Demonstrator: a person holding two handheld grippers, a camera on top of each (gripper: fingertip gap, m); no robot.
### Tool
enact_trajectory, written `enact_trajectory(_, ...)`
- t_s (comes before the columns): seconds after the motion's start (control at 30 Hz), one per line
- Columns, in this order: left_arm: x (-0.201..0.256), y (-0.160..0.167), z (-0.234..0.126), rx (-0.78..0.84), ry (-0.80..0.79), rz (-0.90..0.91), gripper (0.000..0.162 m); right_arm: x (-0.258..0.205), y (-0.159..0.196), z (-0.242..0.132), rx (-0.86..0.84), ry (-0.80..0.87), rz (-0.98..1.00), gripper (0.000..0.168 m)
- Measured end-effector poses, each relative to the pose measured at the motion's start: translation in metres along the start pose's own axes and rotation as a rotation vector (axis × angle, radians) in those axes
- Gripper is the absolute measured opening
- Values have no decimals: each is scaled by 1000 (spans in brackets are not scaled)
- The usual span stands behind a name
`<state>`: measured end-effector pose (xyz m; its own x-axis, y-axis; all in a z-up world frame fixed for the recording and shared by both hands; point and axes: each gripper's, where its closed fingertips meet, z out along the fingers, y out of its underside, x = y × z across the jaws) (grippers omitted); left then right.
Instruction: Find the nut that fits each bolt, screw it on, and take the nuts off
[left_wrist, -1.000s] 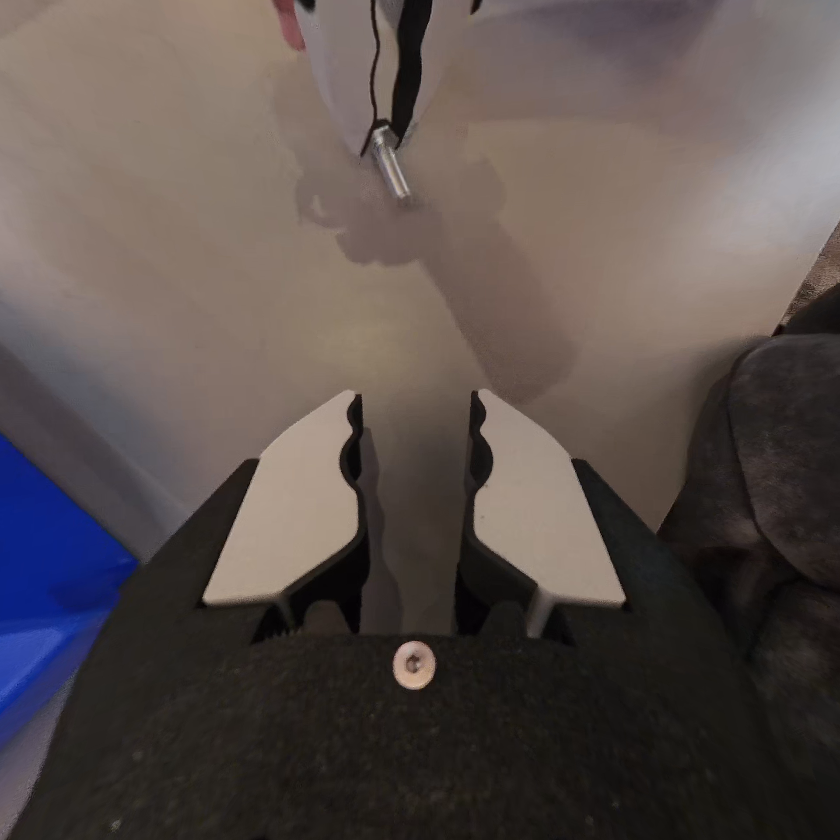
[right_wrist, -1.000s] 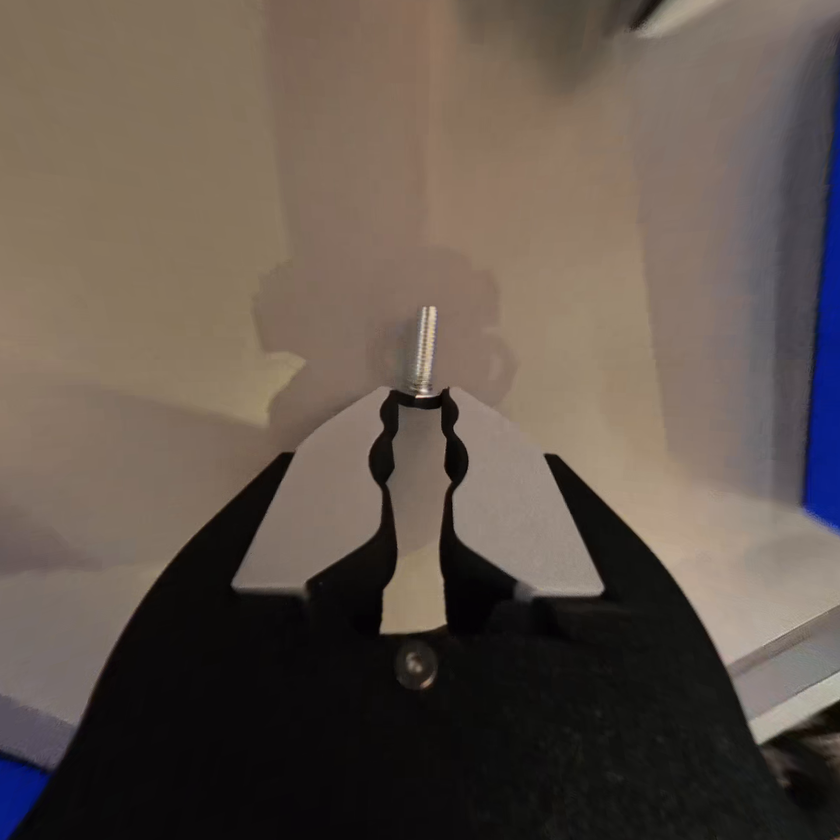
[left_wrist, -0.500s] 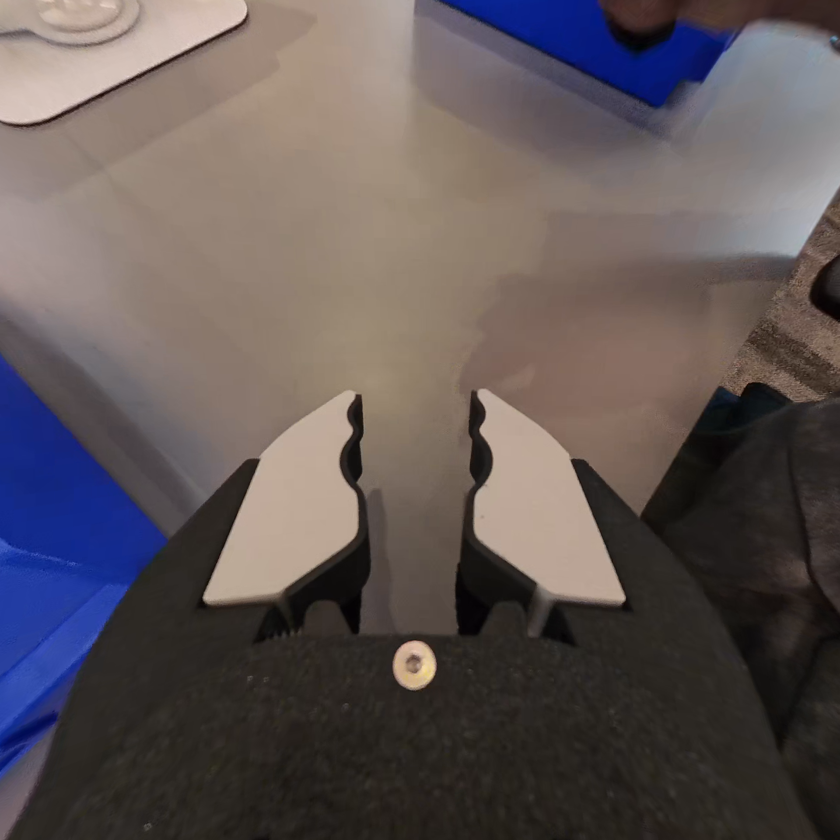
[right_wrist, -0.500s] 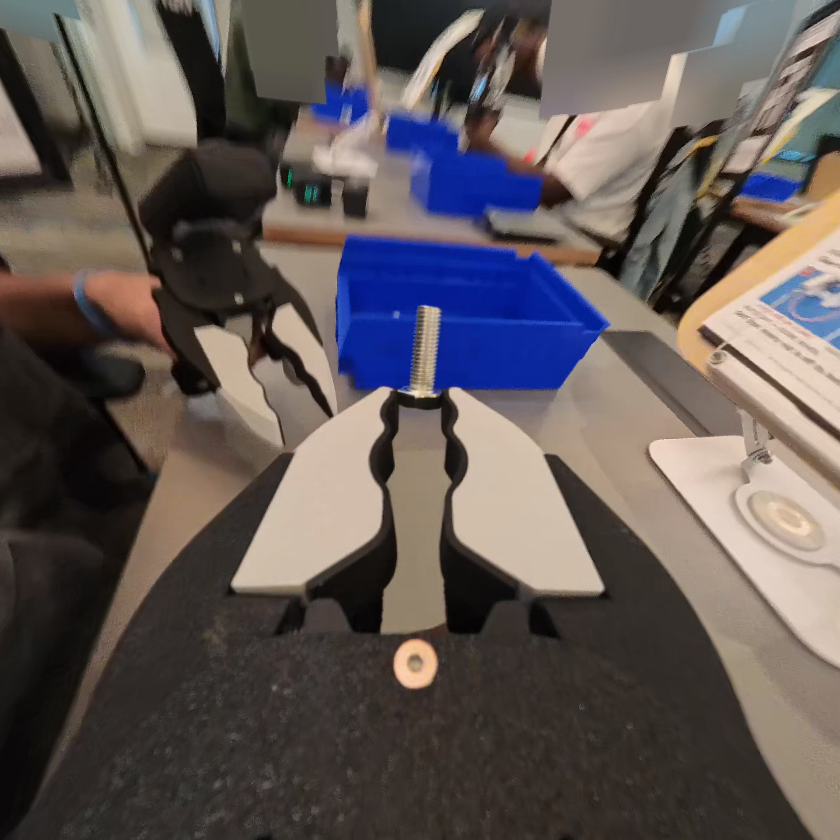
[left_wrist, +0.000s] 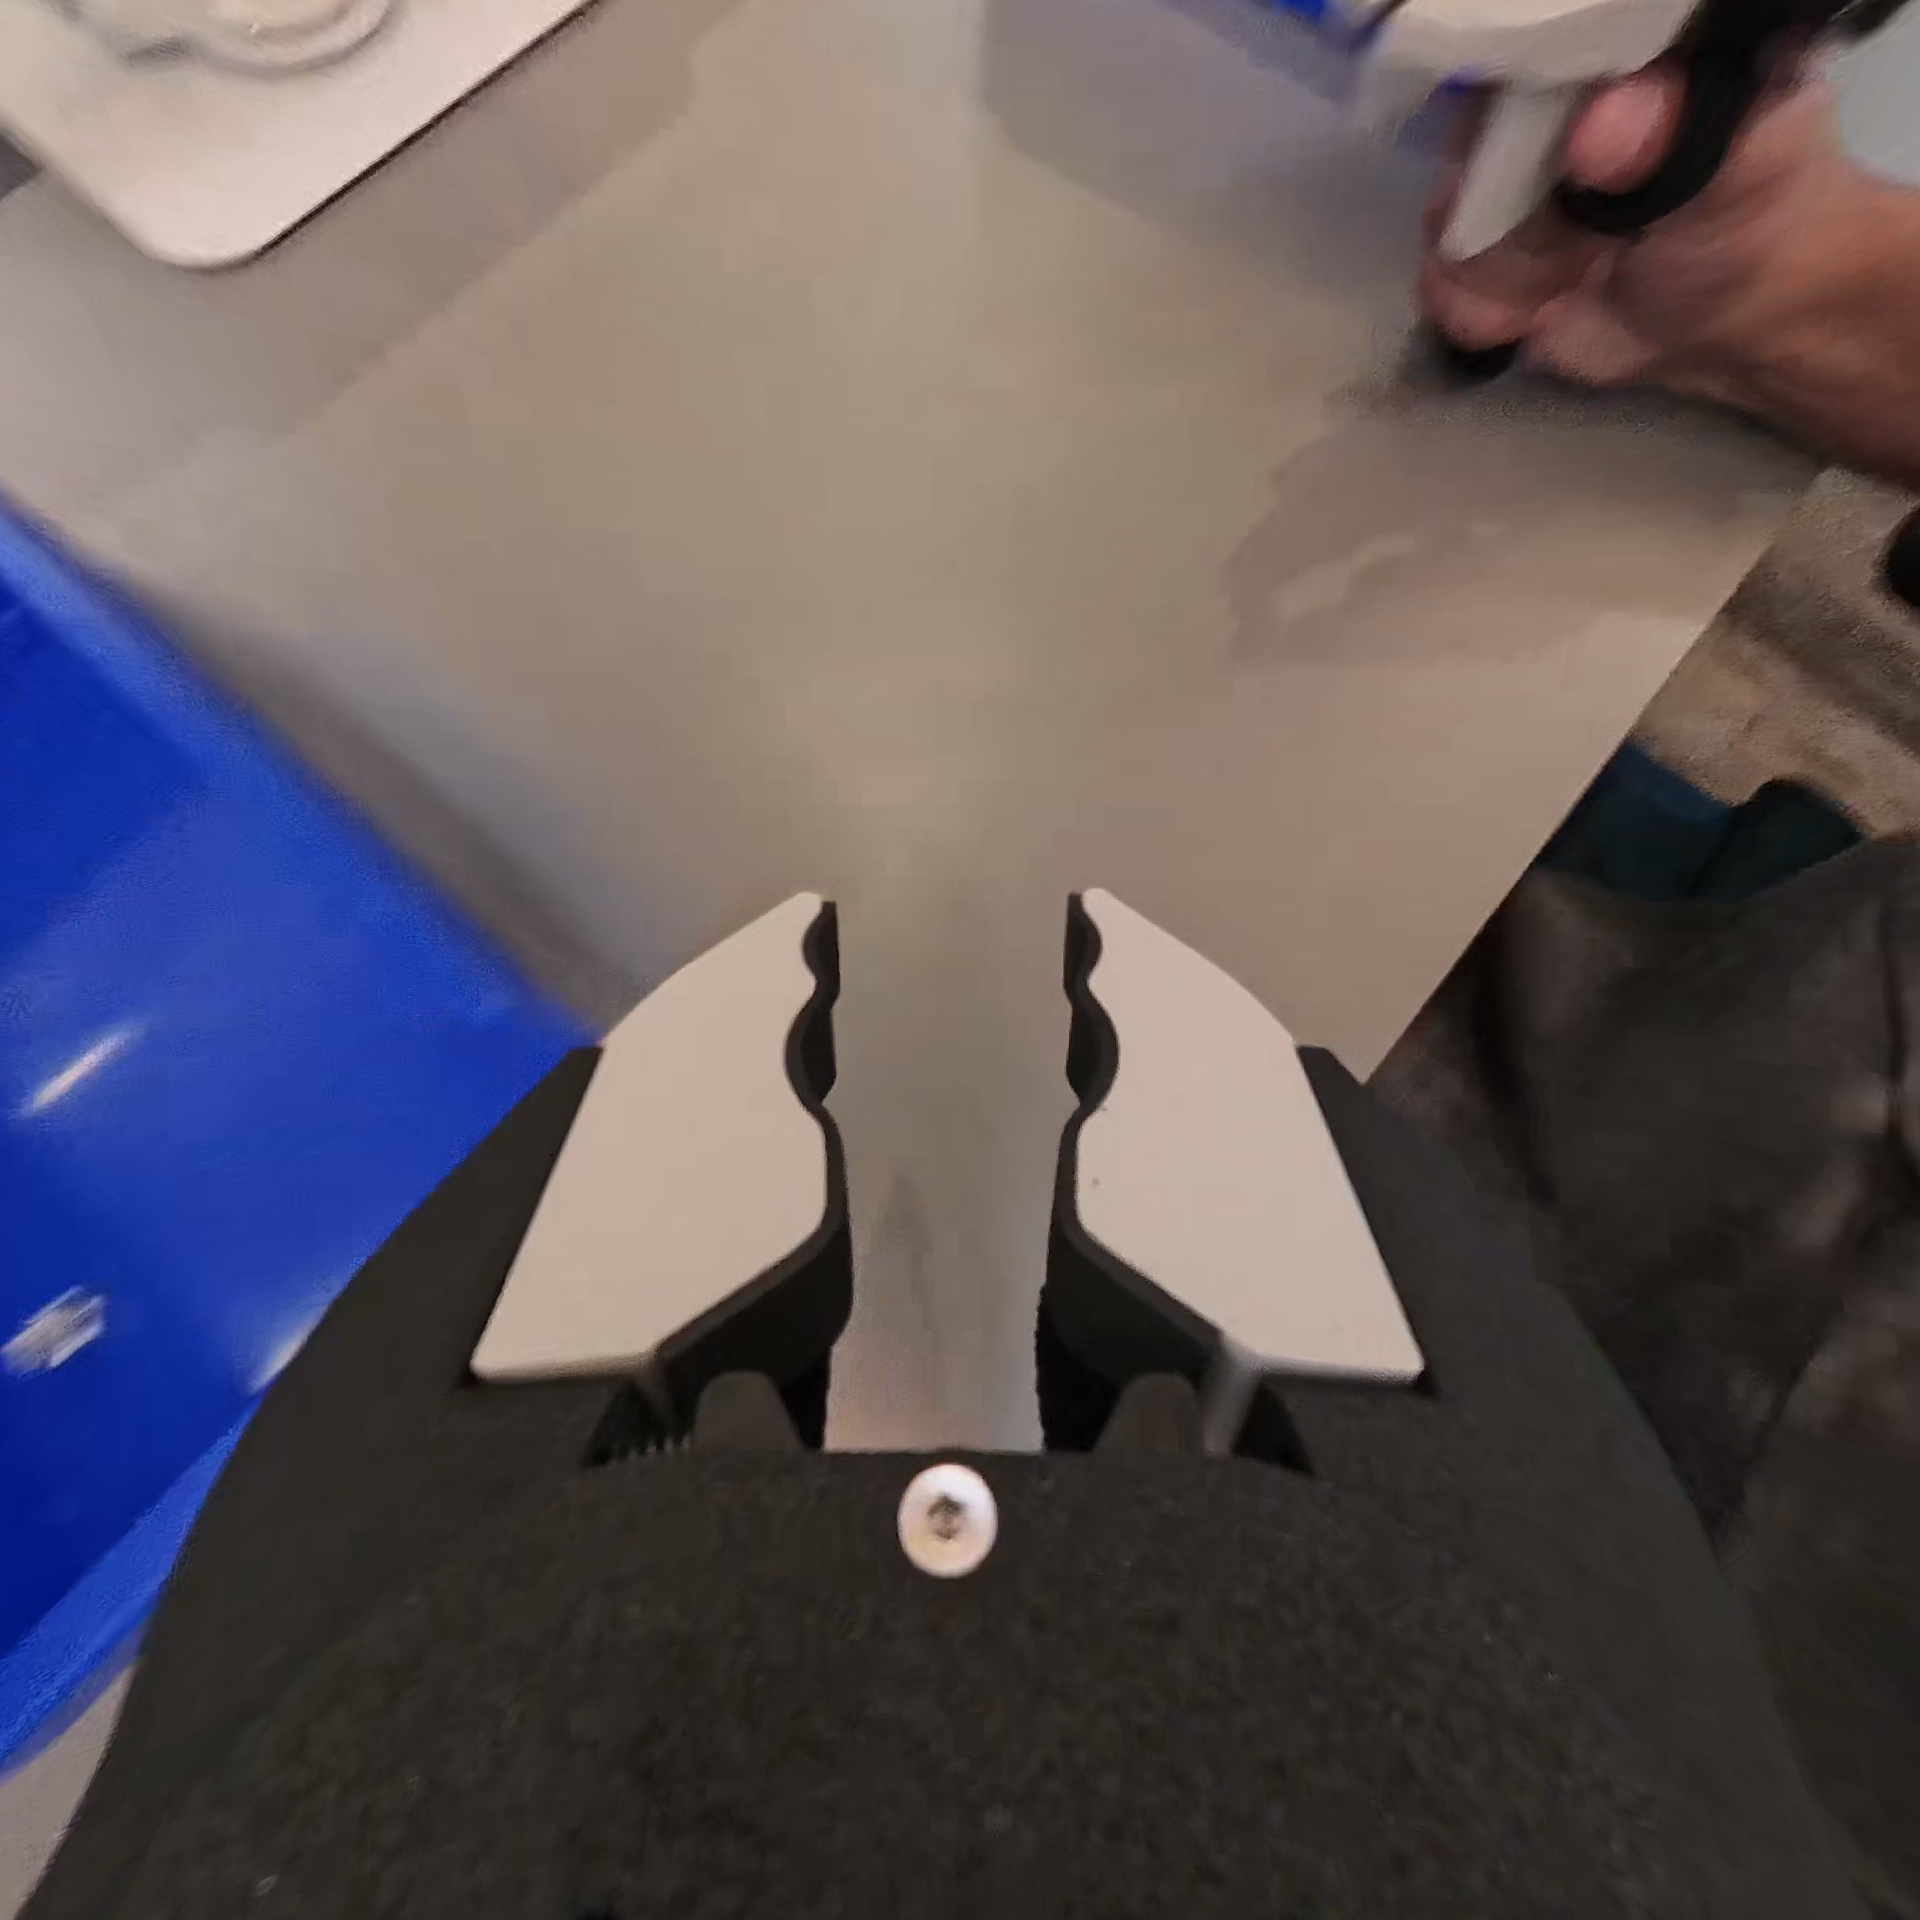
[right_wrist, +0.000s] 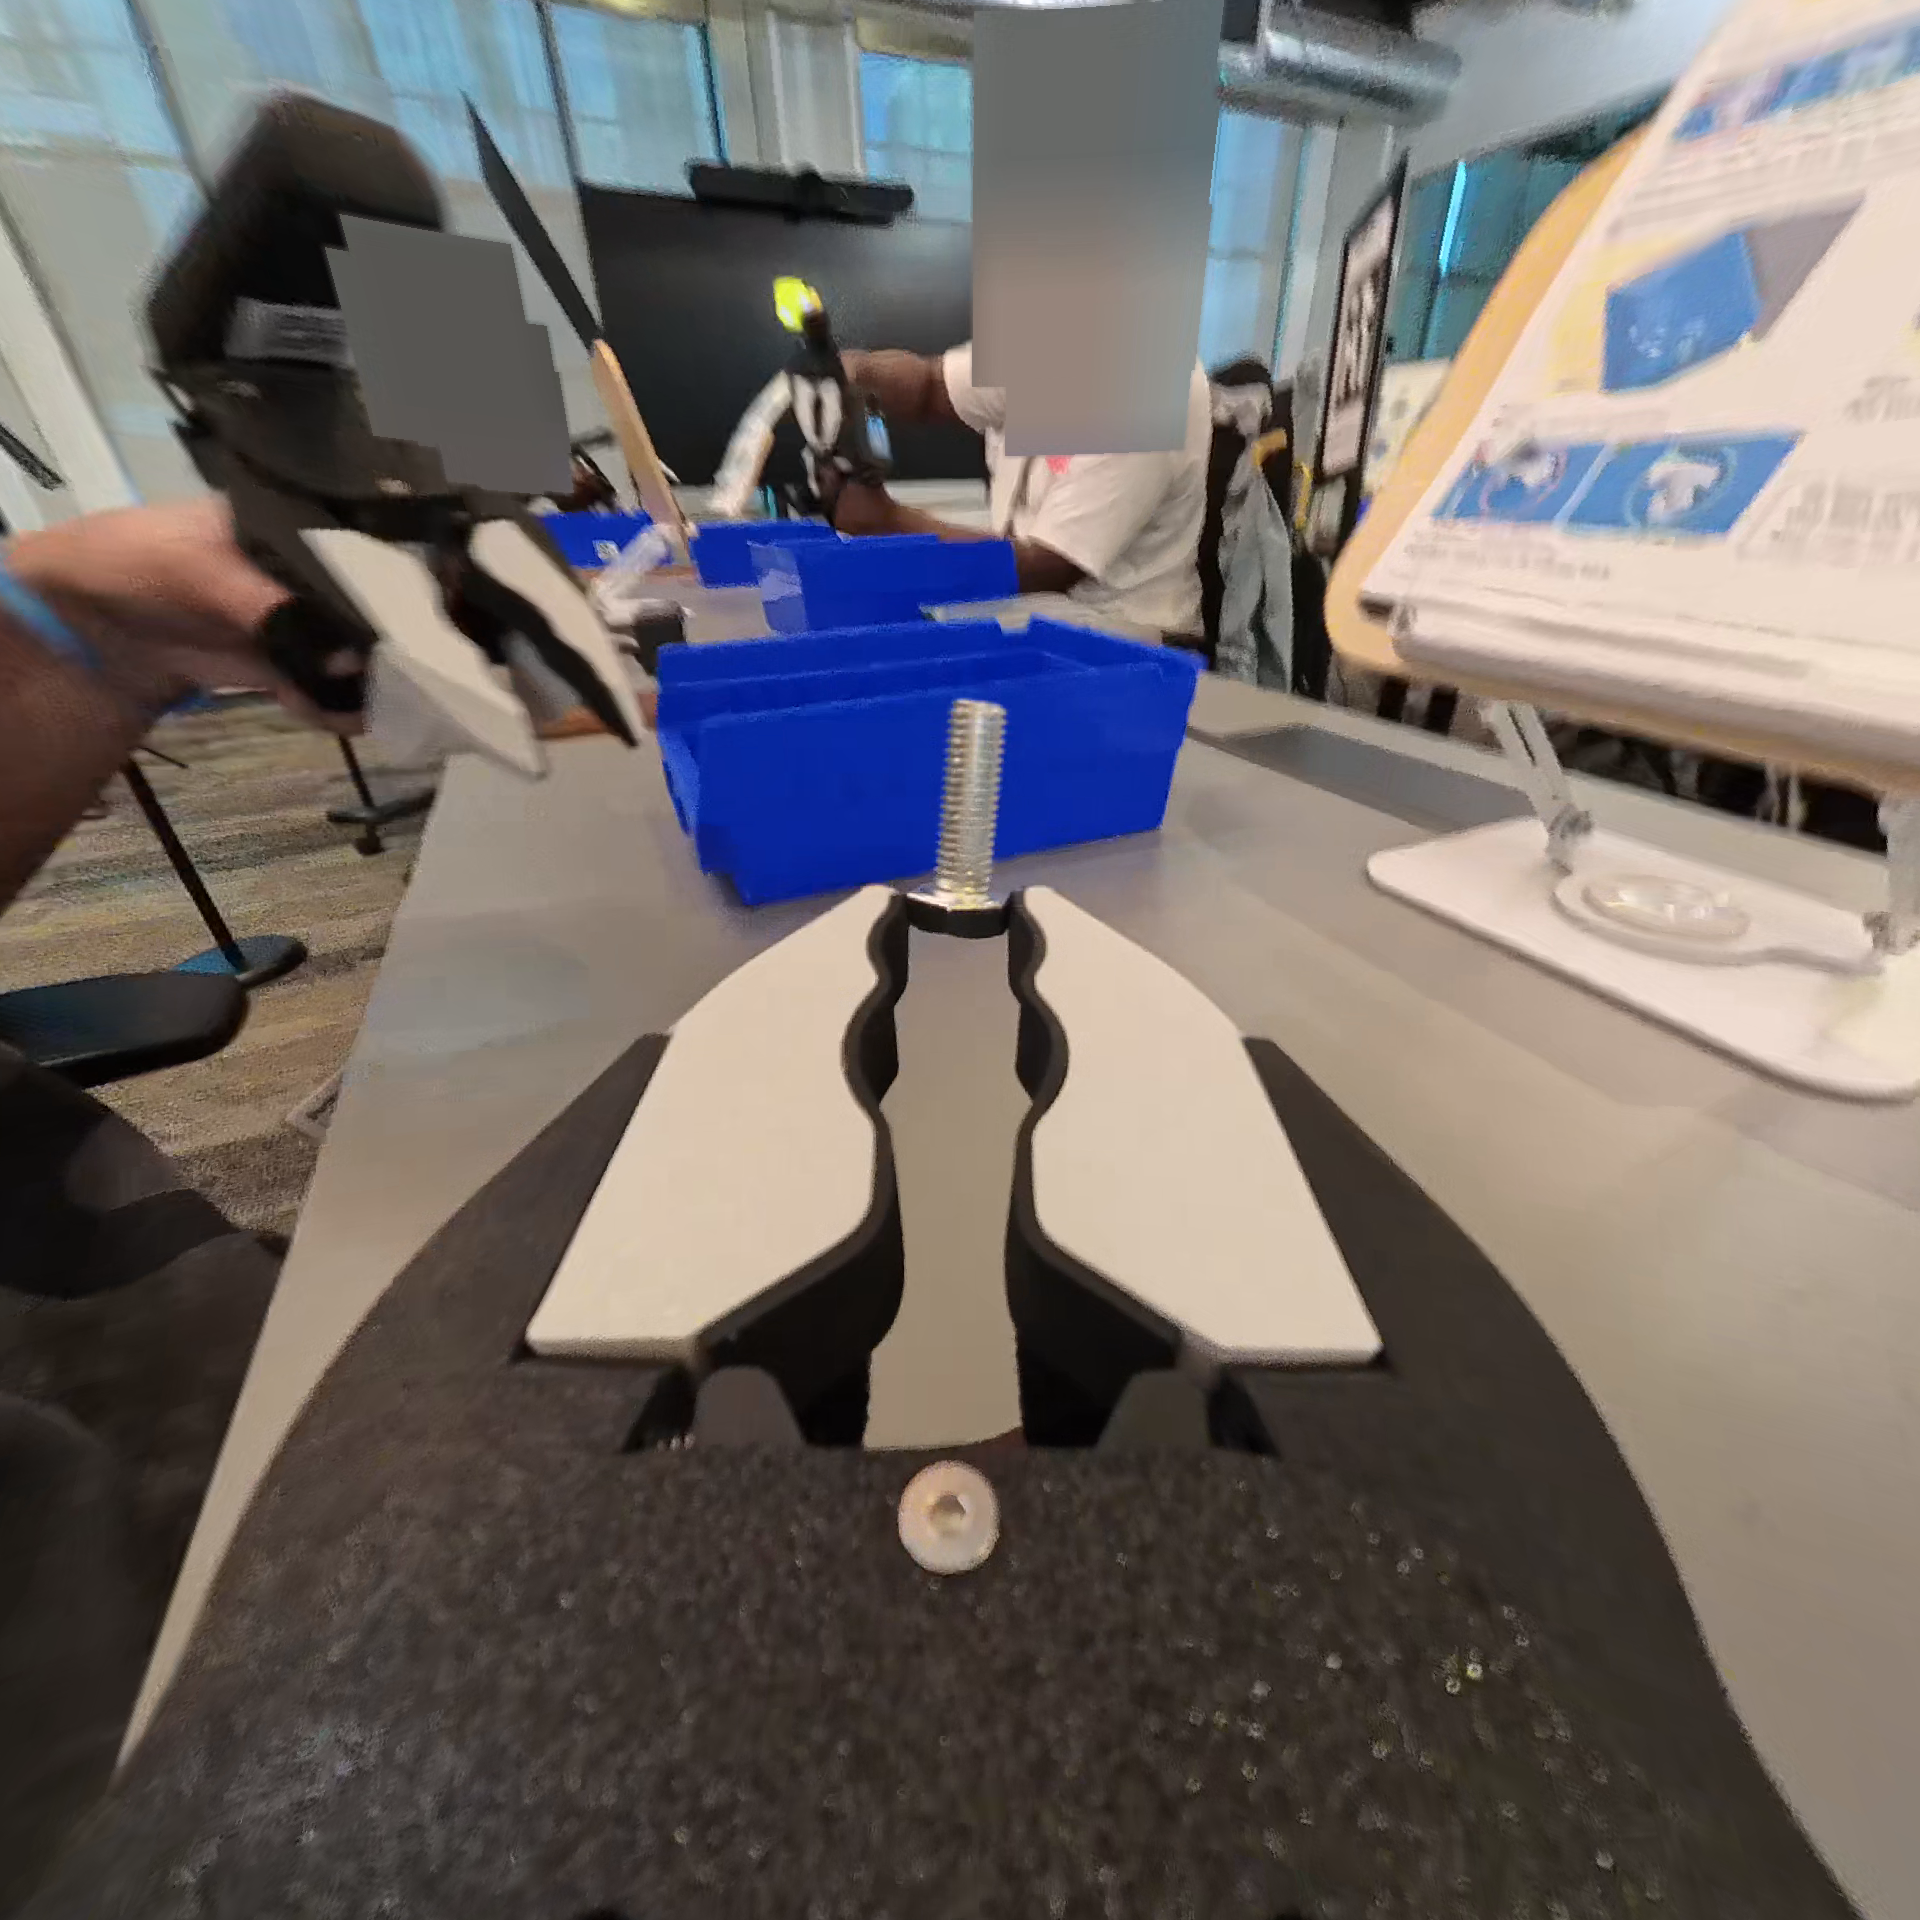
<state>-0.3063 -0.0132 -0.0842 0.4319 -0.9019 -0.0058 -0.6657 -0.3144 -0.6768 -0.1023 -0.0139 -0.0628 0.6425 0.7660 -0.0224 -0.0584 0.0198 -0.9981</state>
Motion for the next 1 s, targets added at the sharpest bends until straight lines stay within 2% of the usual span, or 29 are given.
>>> enact_trajectory(0.03,-26,6,-14,-74,-88,10,41,-3,-8,-2,53,-11,-17,18)
enact_trajectory(0.1,-85,23,-39,-268,-301,65,41,-6,-8,0,52,-35,19,18)
enact_trajectory(0.13,-108,32,-46,-368,-351,93,41,-7,-7,3,47,-43,20,18)
enact_trajectory(0.2,-143,46,-42,-530,-338,98,40,-15,-9,6,50,-65,-8,18)
enact_trajectory(0.27,-172,55,-24,-633,-274,60,38,-20,-8,10,42,-86,-12,18)
enact_trajectory(0.43,-222,107,-4,-1060,-212,26,36,-29,-6,15,23,-111,-51,19)
enact_trajectory(0.57,-229,117,7,-1162,-139,3,36,-32,-6,14,23,-127,-49,19)
enact_trajectory(0.9,-246,137,9,-1303,-146,73,38,-31,-2,9,5,-116,-59,18)
enact_trajectory(1.0,-249,143,7,-1332,-142,76,33,-31,0,10,-5,-115,-64,19)
